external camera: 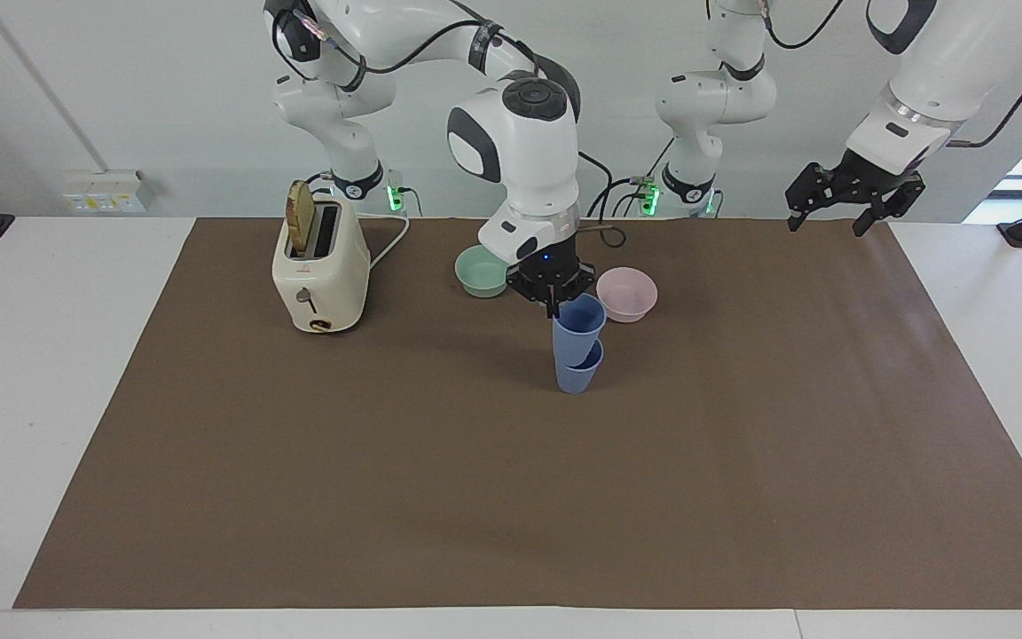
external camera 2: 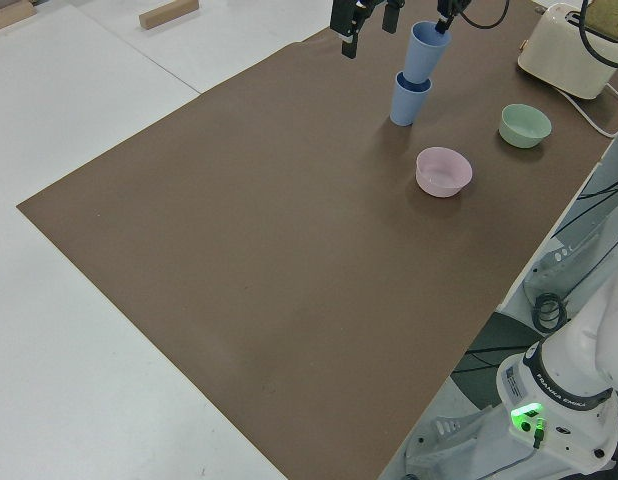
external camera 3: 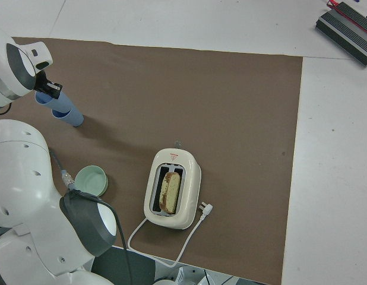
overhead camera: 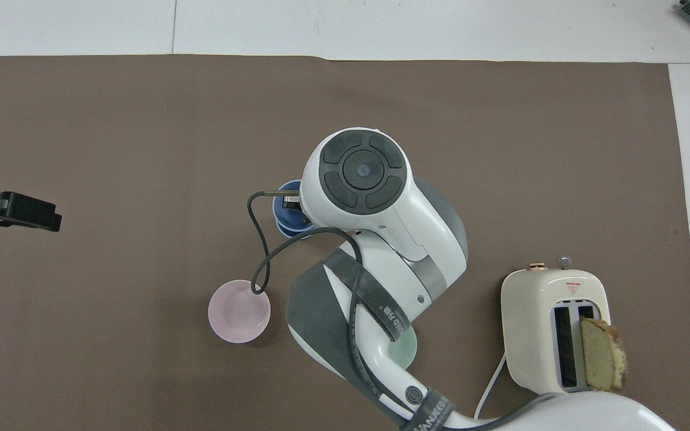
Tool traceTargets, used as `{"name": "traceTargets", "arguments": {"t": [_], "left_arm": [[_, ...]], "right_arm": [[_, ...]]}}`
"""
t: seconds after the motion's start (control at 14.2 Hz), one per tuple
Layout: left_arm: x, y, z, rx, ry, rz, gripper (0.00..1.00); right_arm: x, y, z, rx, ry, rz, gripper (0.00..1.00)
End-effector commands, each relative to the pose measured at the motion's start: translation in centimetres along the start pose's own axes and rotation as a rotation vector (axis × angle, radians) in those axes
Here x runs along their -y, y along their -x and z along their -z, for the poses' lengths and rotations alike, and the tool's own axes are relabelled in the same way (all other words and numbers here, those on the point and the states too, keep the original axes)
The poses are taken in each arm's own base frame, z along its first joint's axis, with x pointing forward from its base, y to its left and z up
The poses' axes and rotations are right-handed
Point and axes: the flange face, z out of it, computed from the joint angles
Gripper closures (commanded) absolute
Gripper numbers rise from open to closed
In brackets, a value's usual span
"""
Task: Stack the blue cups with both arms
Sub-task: 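Lower the blue cup into the placed cup and open the right gripper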
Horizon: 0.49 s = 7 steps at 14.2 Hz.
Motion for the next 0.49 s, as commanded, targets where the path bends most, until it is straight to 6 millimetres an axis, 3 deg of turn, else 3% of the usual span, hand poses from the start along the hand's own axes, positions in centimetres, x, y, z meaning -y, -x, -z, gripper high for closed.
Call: {"name": "traceTargets", "arguments": {"t": [0.0,0.42], "left_arm": [[0.7,0.2,0.3,0.012,-0.015,0.007,0.0],[0.8,0.2,0.4,0.011,-0.015,0.01,0.0]], "right_arm": [[0.5,-0.5,-0.9,0.0,-0.022,-0.018,1.0],[0.6,0.4,-2.8,0.036,-0.032,-0.021,1.0]]}}
